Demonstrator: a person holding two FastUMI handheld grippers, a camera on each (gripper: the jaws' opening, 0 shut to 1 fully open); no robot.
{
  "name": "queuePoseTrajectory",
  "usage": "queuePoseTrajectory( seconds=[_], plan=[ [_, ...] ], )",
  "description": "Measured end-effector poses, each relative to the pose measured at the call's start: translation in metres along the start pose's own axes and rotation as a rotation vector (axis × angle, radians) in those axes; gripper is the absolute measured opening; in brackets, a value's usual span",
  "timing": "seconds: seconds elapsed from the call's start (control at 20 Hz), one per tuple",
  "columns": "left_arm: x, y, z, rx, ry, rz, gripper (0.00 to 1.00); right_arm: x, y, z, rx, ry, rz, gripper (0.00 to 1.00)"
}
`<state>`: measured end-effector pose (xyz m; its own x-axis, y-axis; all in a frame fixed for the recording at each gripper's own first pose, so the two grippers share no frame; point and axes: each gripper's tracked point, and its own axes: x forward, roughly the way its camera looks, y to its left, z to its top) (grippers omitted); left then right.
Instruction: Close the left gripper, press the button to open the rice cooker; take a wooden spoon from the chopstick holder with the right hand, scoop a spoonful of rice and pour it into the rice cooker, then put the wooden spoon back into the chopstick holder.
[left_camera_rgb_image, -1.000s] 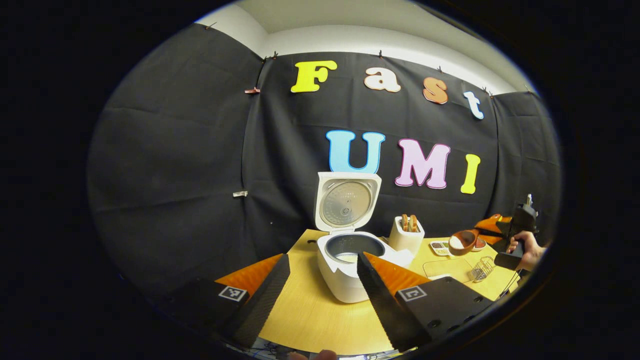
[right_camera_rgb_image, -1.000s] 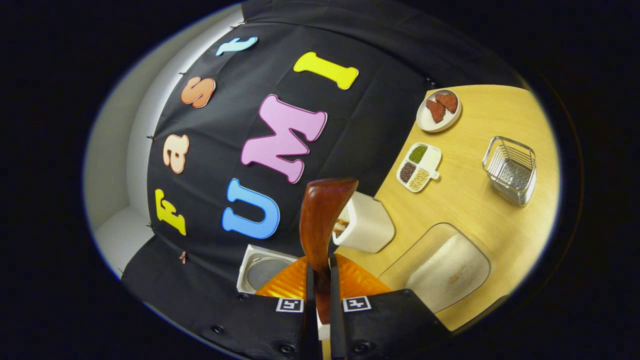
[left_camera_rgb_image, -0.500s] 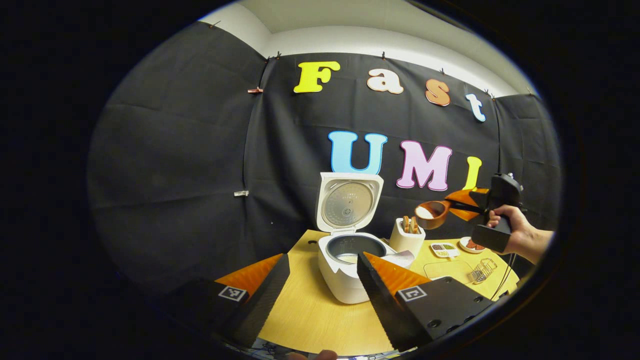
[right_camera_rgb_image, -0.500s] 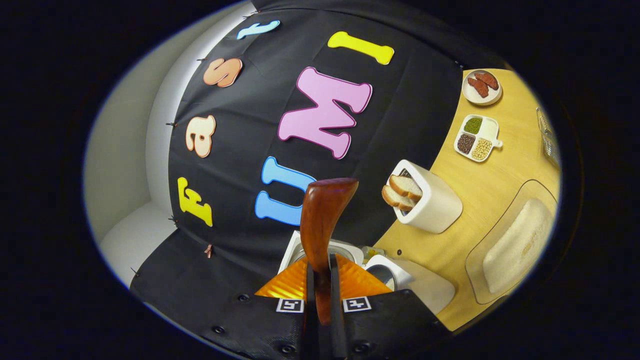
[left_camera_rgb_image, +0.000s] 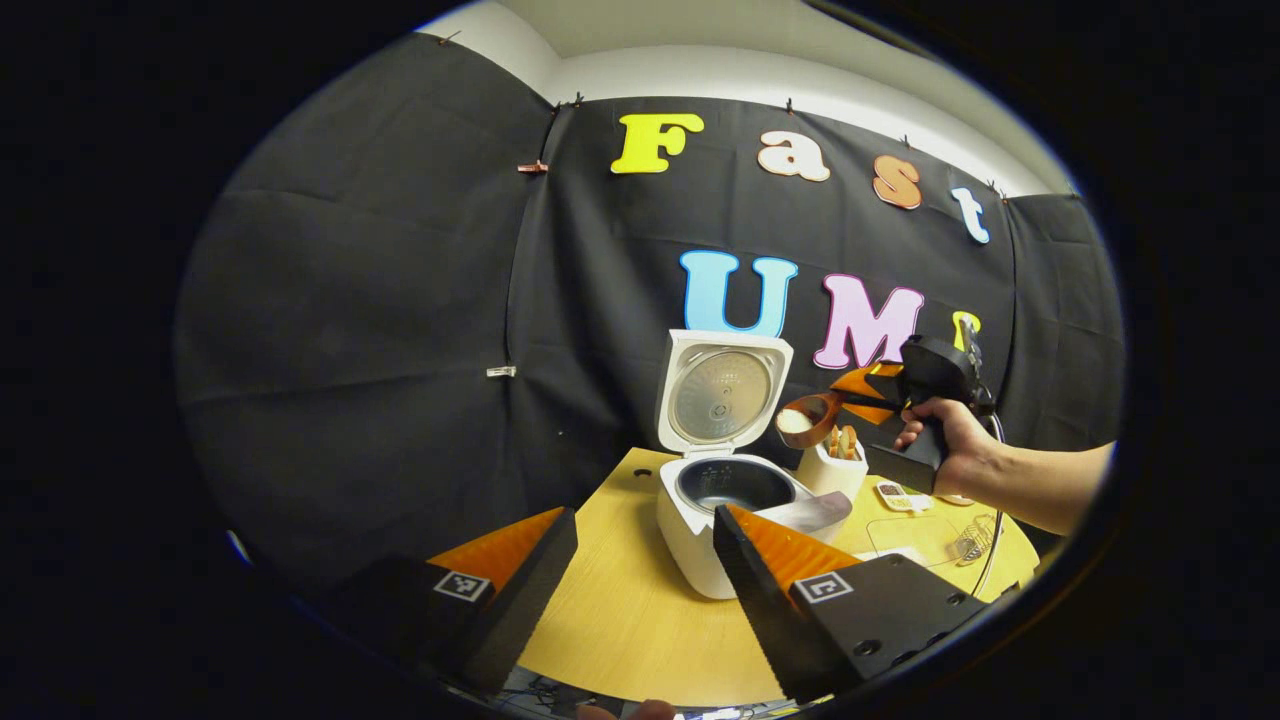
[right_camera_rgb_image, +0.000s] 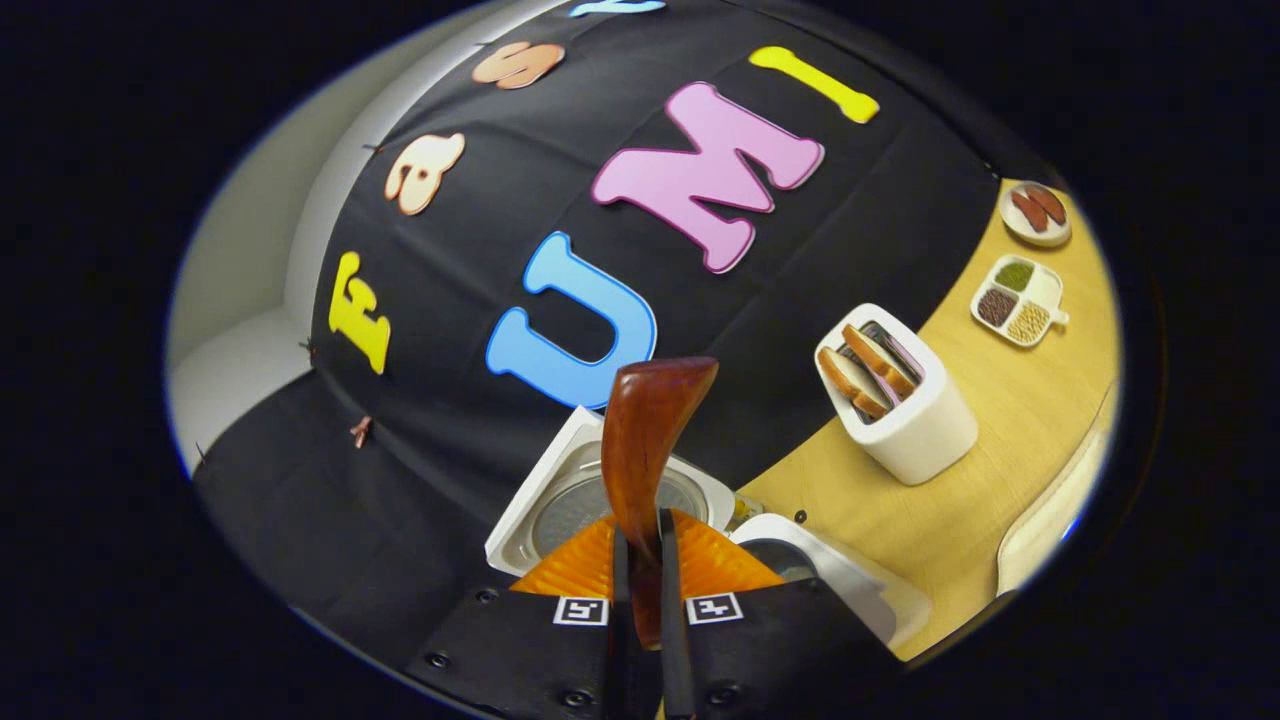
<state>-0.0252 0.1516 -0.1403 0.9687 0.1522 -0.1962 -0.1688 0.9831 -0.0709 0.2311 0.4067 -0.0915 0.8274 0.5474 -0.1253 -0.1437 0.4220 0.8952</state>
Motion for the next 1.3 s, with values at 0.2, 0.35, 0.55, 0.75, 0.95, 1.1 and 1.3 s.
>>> queuePoseTrajectory(
  seconds=[0.2, 0.35, 0.55, 0.75, 0.95, 1.1, 1.3],
  plan=[
    [0.004, 0.007, -0.002, -0.023, 0.011, 0.003, 0.95, 0.024, 0.006, -0.014, -0.173, 0.020, -0.017, 0.13],
    [0.006, 0.013, -0.006, -0.024, 0.020, 0.005, 0.95, 0.036, 0.004, -0.017, -0.284, 0.026, -0.036, 0.13],
    [0.010, 0.016, -0.005, -0.030, 0.025, 0.009, 0.95, 0.046, -0.001, -0.021, -0.408, 0.042, -0.043, 0.13],
    [0.013, 0.017, -0.008, -0.025, 0.034, 0.005, 0.94, 0.049, 0.000, -0.027, -0.516, 0.058, -0.023, 0.13],
    [0.015, 0.018, -0.009, -0.033, 0.039, 0.001, 0.94, 0.049, 0.008, -0.032, -0.634, 0.064, 0.005, 0.13],
    [0.015, 0.019, -0.011, -0.027, 0.039, 0.003, 0.94, 0.047, 0.020, -0.038, -0.748, 0.072, 0.046, 0.13],
    [0.017, 0.024, -0.012, -0.025, 0.038, 0.005, 0.94, 0.042, 0.038, -0.054, -0.940, 0.088, 0.108, 0.13]
  ],
)
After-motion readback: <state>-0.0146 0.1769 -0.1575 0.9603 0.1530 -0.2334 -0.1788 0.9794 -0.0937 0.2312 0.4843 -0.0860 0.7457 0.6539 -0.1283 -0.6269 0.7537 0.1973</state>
